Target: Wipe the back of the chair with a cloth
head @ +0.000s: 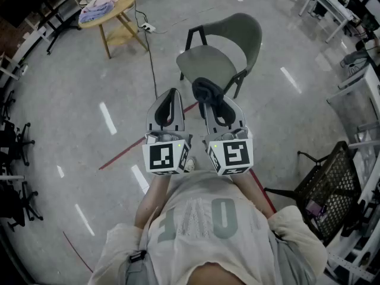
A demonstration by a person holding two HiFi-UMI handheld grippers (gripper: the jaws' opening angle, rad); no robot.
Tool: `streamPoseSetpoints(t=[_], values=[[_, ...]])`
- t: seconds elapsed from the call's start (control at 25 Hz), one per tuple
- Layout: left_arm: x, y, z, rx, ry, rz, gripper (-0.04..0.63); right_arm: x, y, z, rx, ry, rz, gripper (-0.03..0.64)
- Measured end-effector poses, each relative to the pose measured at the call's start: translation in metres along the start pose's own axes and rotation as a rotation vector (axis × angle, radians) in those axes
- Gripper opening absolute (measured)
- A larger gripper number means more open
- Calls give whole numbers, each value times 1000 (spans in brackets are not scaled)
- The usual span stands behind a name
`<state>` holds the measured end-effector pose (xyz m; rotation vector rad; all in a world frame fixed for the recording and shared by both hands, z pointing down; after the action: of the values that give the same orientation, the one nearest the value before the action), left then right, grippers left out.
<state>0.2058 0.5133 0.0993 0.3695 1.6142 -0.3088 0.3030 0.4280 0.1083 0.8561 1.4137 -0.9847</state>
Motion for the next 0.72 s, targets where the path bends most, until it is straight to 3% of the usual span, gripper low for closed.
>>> streamPoseSetpoints(t=[0.72], values=[[-6,-19,-31,-33,45,9,15,-5,-28,-12,-6,-4,-22,58]])
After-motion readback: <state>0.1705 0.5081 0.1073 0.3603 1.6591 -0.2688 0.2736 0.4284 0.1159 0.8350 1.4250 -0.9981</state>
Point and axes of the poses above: the fingertips, and each gripper's own axes: y backward along the fingers, z to its right, x out of its top, the point moved 4 cm from there along y, backward along the fingers, and after that the axes turned 7 degrees about -z, right-handed, at the moved point
